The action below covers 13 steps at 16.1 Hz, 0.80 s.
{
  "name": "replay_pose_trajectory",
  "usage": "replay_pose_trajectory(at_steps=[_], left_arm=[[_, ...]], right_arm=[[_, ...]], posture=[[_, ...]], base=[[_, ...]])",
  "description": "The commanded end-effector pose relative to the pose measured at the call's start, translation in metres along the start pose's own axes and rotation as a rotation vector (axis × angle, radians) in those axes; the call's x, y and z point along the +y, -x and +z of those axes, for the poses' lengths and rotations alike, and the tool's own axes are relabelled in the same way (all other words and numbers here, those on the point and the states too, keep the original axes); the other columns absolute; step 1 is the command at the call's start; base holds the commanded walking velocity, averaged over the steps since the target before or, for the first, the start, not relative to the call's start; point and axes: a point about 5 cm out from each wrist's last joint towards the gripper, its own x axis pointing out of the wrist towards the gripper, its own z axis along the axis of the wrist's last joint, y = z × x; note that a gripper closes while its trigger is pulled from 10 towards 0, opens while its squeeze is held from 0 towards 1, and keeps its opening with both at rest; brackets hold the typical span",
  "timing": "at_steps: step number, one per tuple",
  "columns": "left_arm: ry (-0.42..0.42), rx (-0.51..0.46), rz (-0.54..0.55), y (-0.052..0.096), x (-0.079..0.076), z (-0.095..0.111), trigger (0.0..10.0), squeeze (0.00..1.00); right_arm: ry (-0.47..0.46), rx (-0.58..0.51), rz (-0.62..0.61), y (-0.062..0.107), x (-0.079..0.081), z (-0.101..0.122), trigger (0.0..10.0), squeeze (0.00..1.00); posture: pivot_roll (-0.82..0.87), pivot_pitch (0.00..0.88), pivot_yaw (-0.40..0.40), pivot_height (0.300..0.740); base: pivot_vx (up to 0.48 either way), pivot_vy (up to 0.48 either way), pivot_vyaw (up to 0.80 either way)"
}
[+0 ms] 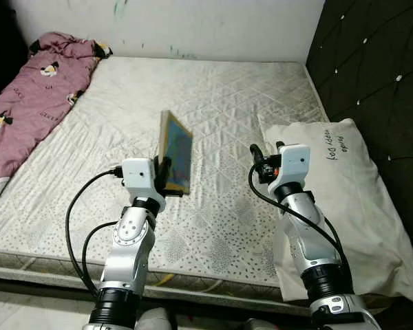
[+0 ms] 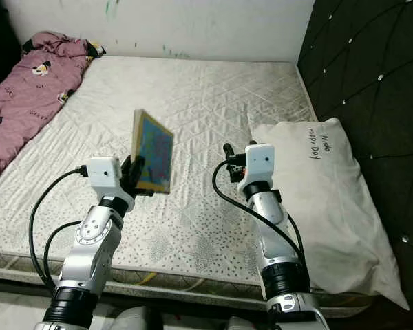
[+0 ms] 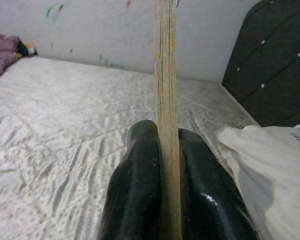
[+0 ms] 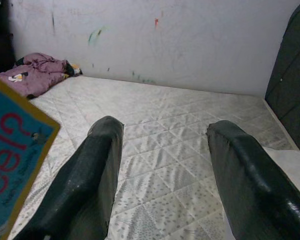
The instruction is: Clean up the room
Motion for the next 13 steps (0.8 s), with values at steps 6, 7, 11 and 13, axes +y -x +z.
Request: replay_pose_trajectory(at_steps=[6, 7, 11, 13], left_arm=[[0.004, -0.033, 0.026, 0.007, 0.002, 0.012, 10.0, 0.0], [-0.013, -0.05, 0.071, 0.009, 0.012, 0.015, 10.0, 0.0], [-0.056, -0.056, 0.115, 0.024, 0.027, 0.019, 10.0, 0.0], [-0.083, -0.038, 0.166, 0.039, 0.04, 0.015, 10.0, 0.0]], right_arm=[[-0.018, 0.006, 0.016, 0.007, 0.0, 0.0, 10.0, 0.0], [-0.028, 0.01, 0.025, 0.012, 0.004, -0.001, 10.0, 0.0], [-0.022, 0.031, 0.027, 0.028, 0.006, -0.003, 10.0, 0.0], [-0.02, 0.027, 0.012, 0.033, 0.005, 0.001, 10.0, 0.0]], posture=[[0.03, 0.0, -0.004, 0.74], [0.03, 0.0, -0.007, 0.74], [0.07, 0.034, -0.046, 0.74], [0.07, 0.056, -0.049, 0.74]], base=[[0.0, 0.0, 0.0], [0.0, 0.0, 0.0], [0.0, 0.0, 0.0], [0.0, 0.0, 0.0]])
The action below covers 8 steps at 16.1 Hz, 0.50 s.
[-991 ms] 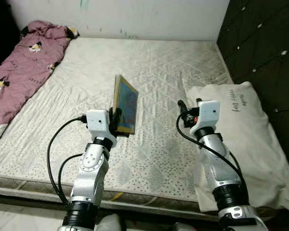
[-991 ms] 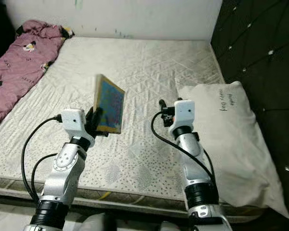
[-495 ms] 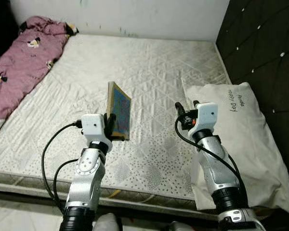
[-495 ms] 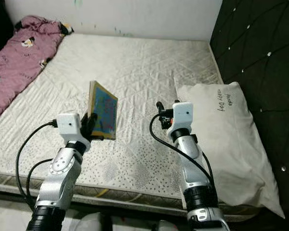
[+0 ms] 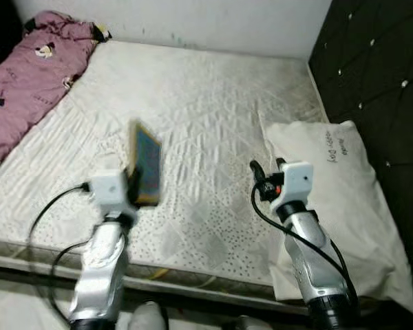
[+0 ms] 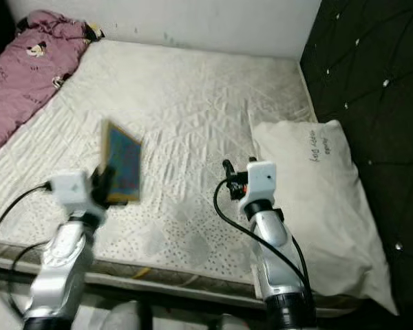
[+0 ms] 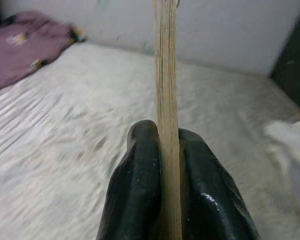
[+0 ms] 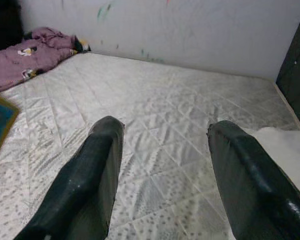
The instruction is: Clean up the room
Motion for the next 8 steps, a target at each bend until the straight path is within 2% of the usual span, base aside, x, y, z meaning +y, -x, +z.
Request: replay_pose_trajectory(at_steps=[1, 2, 3, 6, 7, 8], left_arm=[[-0.016, -0.056, 0.022, 0.0, 0.005, 0.013, 10.0, 0.0], [-0.023, -0.053, 0.041, 0.002, 0.009, 0.014, 10.0, 0.0], [-0.031, -0.06, 0.033, -0.001, 0.009, 0.018, 10.0, 0.0], [-0.031, -0.063, 0.012, -0.006, 0.006, 0.019, 10.0, 0.0], [-0.019, -0.074, 0.006, -0.008, 0.0, 0.022, 10.0, 0.0], [-0.012, -0.077, 0.008, -0.01, -0.002, 0.023, 10.0, 0.0]], right_arm=[[0.011, -0.016, -0.006, 0.0, 0.0, 0.006, 10.0, 0.0], [0.002, -0.003, -0.017, 0.0, 0.0, 0.006, 10.0, 0.0], [0.003, 0.013, -0.026, -0.001, -0.001, 0.005, 10.0, 0.0], [0.011, 0.011, -0.03, -0.003, -0.005, 0.006, 10.0, 0.0], [0.019, 0.003, -0.024, -0.003, -0.006, 0.01, 10.0, 0.0], [0.024, 0.001, -0.019, -0.004, -0.006, 0.011, 10.0, 0.0]], posture=[[0.08, 0.076, -0.049, 0.74], [0.08, 0.102, -0.042, 0.74], [0.08, 0.113, -0.043, 0.74], [0.07, 0.113, -0.049, 0.74], [0.07, 0.111, -0.051, 0.74], [0.07, 0.111, -0.052, 0.74]], base=[[0.0, 0.0, 0.0], [0.0, 0.0, 0.0], [0.0, 0.0, -0.8], [0.0, 0.0, -0.8], [0.0, 0.0, -0.6], [0.0, 0.0, 0.0]])
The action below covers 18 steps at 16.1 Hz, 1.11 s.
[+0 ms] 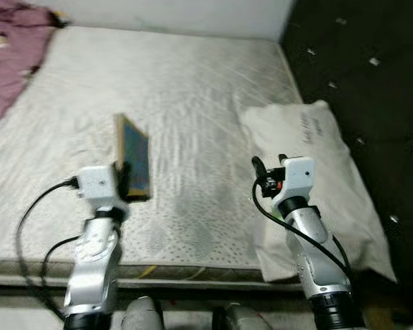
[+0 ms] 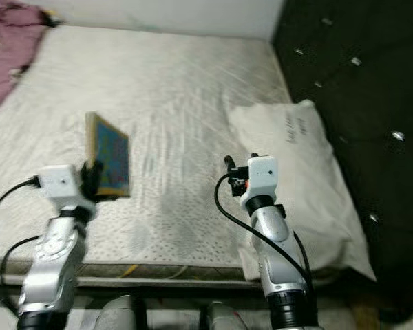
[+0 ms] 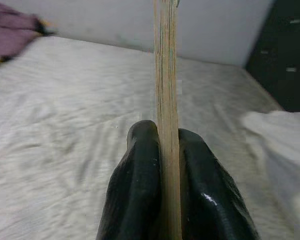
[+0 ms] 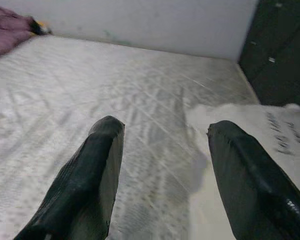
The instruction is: Clean up the room
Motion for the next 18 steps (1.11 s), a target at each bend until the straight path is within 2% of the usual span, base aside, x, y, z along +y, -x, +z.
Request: replay_pose_trajectory(at_steps=[1, 6, 16, 18], left_arm=[[-0.007, -0.039, -0.01, -0.0005, -0.0021, 0.0095, 10.0, 0.0], [0.007, -0.027, 0.002, -0.0037, -0.0004, 0.0097, 10.0, 0.0], [0.02, -0.017, 0.012, -0.0079, -0.0004, 0.0094, 10.0, 0.0], [0.022, -0.017, 0.015, -0.0088, -0.0004, 0.0096, 10.0, 0.0]], right_arm=[[0.008, -0.008, 0.007, -0.0012, 0.0, 0.007, 10.0, 0.0], [0.01, -0.014, 0.013, -0.0018, 0.0019, 0.0092, 10.0, 0.0], [0.006, -0.012, 0.028, -0.0044, 0.0031, 0.0103, 10.0, 0.0], [0.005, -0.009, 0.029, -0.005, 0.0028, 0.01, 10.0, 0.0]], posture=[[0.06, 0.114, -0.051, 0.74], [0.06, 0.105, -0.045, 0.74], [0.05, 0.111, -0.047, 0.622], [0.05, 0.111, -0.048, 0.613]], base=[[0.0, 0.0, 0.0], [0.0, 0.0, 0.0], [0.0, 0.0, 0.0], [0.0, 0.0, 0.0]])
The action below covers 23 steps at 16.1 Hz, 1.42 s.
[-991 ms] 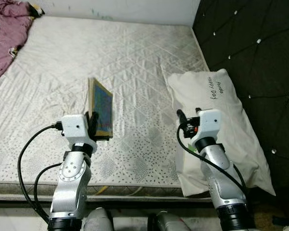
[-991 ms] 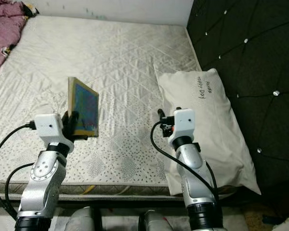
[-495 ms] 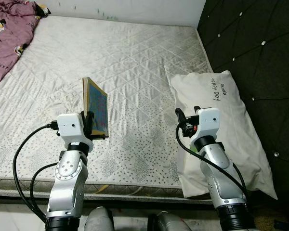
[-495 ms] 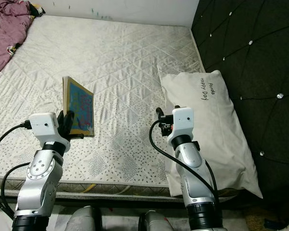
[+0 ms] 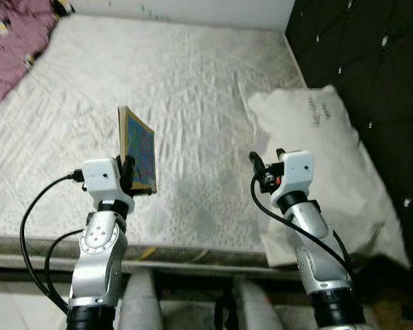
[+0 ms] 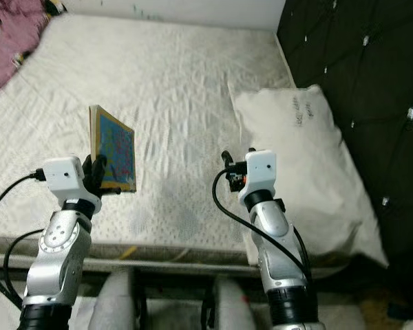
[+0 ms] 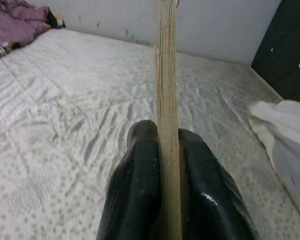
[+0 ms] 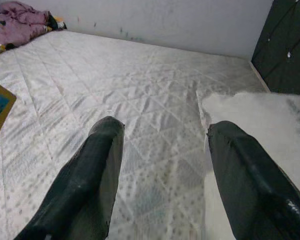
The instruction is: Clean up the room
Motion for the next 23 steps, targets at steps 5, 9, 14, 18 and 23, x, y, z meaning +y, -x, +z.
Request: replay_pose_trajectory(at_steps=[5, 9, 14, 18, 23], left_arm=[[0.017, -0.007, 0.048, -0.004, 0.003, 0.003, 10.0, 0.0], [0.026, -0.005, 0.049, -0.005, 0.003, 0.002, 10.0, 0.0], [0.053, 0.001, 0.031, -0.009, 0.001, 0.003, 10.0, 0.0], [0.064, -0.03, 0.013, -0.014, 0.001, 0.008, 10.0, 0.0], [0.069, -0.055, -0.022, -0.013, -0.003, 0.011, 10.0, 0.0]], right_arm=[[0.001, 0.011, 0.008, -0.002, -0.002, -0.001, 10.0, 0.0], [0.013, 0.011, 0.025, -0.002, 0.001, -0.001, 10.0, 0.0], [0.011, 0.013, 0.028, -0.001, 0.001, -0.002, 10.0, 0.0], [0.008, 0.011, 0.025, -0.002, 0.001, -0.001, 10.0, 0.0], [0.006, 0.01, 0.027, -0.003, 0.001, -0.001, 10.0, 0.0]], posture=[[0.05, 0.107, -0.05, 0.613], [0.05, 0.103, -0.054, 0.613], [0.04, 0.107, -0.054, 0.56], [0.04, 0.109, -0.053, 0.555], [0.03, 0.107, -0.052, 0.555]], base=[[0.0, 0.0, 0.0], [0.0, 0.0, 0.0], [0.0, 0.0, 0.0], [0.0, 0.0, 0.0], [0.221, 0.0, 0.0]])
